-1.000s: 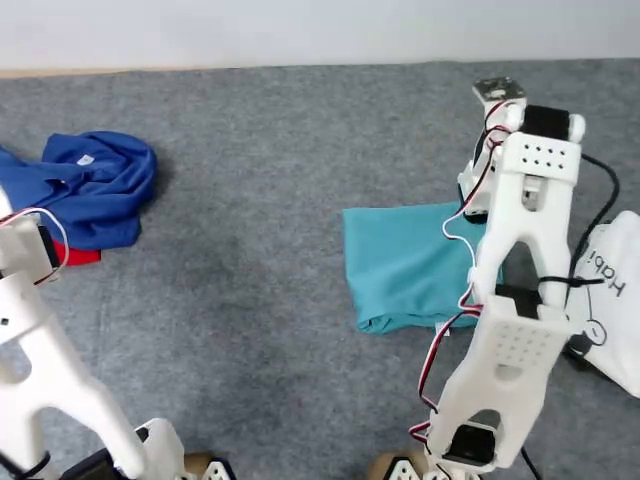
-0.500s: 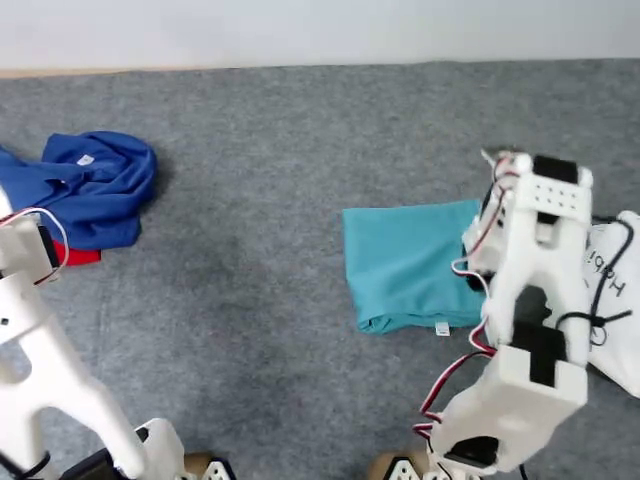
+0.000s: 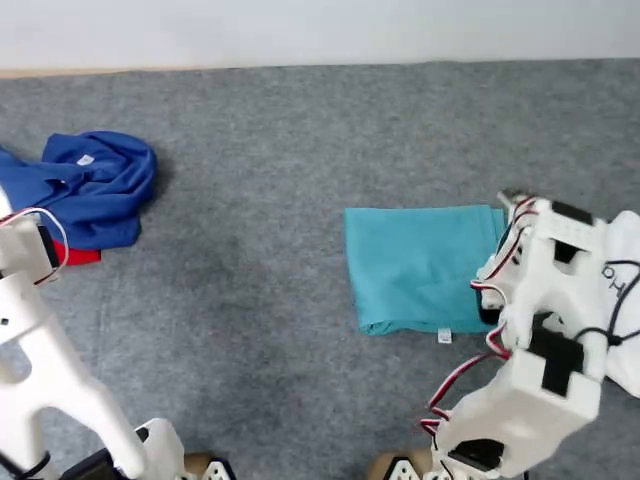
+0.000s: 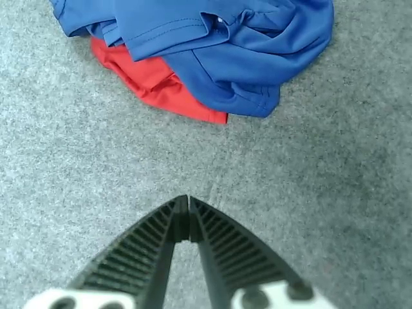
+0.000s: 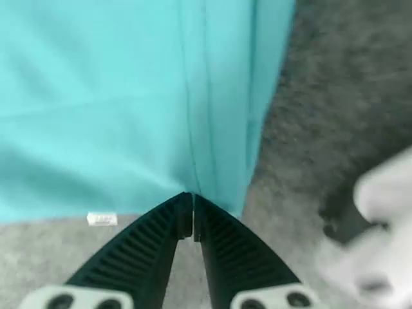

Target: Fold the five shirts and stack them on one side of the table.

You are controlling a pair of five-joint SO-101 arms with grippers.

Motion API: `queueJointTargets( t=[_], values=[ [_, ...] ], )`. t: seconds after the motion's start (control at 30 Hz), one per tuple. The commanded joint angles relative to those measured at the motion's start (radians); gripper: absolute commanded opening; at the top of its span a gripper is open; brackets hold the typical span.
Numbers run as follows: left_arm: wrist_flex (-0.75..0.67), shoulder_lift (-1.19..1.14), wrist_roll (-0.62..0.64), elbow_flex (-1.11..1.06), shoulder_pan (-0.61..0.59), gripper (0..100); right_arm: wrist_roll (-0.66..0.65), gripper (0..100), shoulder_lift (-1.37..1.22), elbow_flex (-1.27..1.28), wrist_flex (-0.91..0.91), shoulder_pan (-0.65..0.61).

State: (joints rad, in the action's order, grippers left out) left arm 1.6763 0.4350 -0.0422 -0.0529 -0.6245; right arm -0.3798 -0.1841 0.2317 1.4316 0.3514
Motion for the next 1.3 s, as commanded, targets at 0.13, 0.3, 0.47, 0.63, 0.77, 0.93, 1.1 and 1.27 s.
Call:
queueJointTargets(
  t=[0.13, 0.3, 0.47, 0.63, 0.77, 0.93, 1.1, 1.27],
  values=[
    [-0.017, 0.031, -0.002, 0.031, 0.006, 1, 0.087, 0.9, 0.300, -0.084, 0.122, -0.113],
    [-0.017, 0.031, -0.002, 0.031, 0.006, 1, 0.126, 2.2, 0.292, -0.075, 0.050, -0.156],
    [-0.017, 0.031, -0.002, 0.028, 0.006, 1, 0.262, 23.0, 0.170, -0.083, -0.027, -0.157],
    [-0.017, 0.031, -0.002, 0.028, 0.006, 1, 0.420, 34.0, 0.073, -0.126, -0.068, -0.183],
    [-0.017, 0.031, -0.002, 0.028, 0.006, 1, 0.431, 34.0, 0.001, -0.203, -0.064, -0.239],
    [-0.014, 0.032, -0.002, 0.028, 0.006, 1, 0.431, 34.0, -0.087, -0.321, -0.073, -0.252],
    [-0.002, 0.032, -0.002, 0.025, 0.006, 1, 0.431, 34.0, -0.206, -0.419, -0.065, -0.234],
    [-0.002, 0.028, -0.002, 0.025, 0.006, 1, 0.431, 34.0, -0.298, -0.442, -0.070, -0.242]
  ],
)
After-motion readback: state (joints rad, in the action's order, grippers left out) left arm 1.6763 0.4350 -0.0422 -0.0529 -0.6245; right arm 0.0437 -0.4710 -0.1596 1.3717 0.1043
